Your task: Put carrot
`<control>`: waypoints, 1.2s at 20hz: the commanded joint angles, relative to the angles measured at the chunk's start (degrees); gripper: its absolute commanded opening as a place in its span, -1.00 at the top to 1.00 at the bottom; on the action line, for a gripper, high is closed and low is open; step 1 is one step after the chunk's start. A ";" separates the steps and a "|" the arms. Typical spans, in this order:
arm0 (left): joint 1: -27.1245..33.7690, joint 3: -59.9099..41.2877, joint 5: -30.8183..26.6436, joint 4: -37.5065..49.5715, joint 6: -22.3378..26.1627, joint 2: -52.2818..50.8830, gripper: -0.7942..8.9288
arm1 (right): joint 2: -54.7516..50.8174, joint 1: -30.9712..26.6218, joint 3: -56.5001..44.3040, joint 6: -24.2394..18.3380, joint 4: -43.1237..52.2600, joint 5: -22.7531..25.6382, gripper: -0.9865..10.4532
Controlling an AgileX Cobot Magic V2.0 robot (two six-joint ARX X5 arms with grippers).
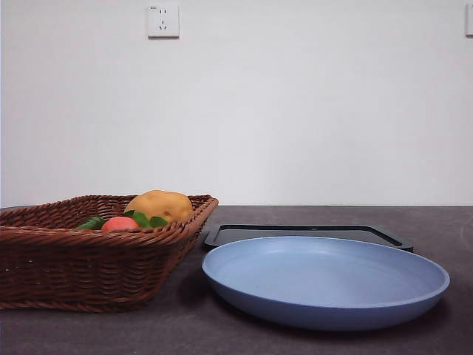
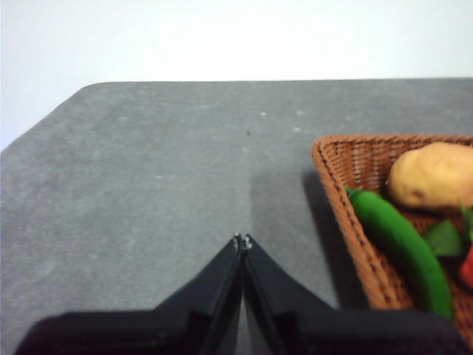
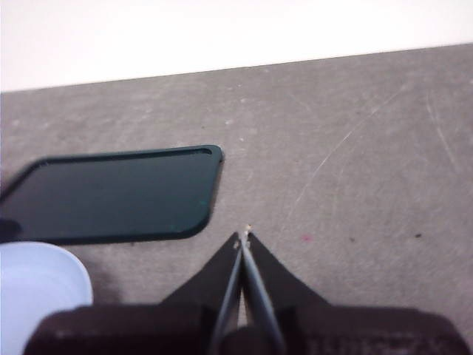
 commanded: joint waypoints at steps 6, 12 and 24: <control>0.11 -0.63 7.61 4.61 -17.53 -0.13 0.82 | -0.04 0.04 -0.28 25.40 0.79 -0.09 0.82; 0.11 -0.61 13.18 7.50 -20.13 -0.13 0.82 | -0.04 0.13 -0.26 26.73 -0.26 -0.46 0.82; 0.11 8.00 15.02 -4.07 -24.28 7.72 0.82 | 6.99 0.15 8.33 25.73 -9.38 -9.18 0.82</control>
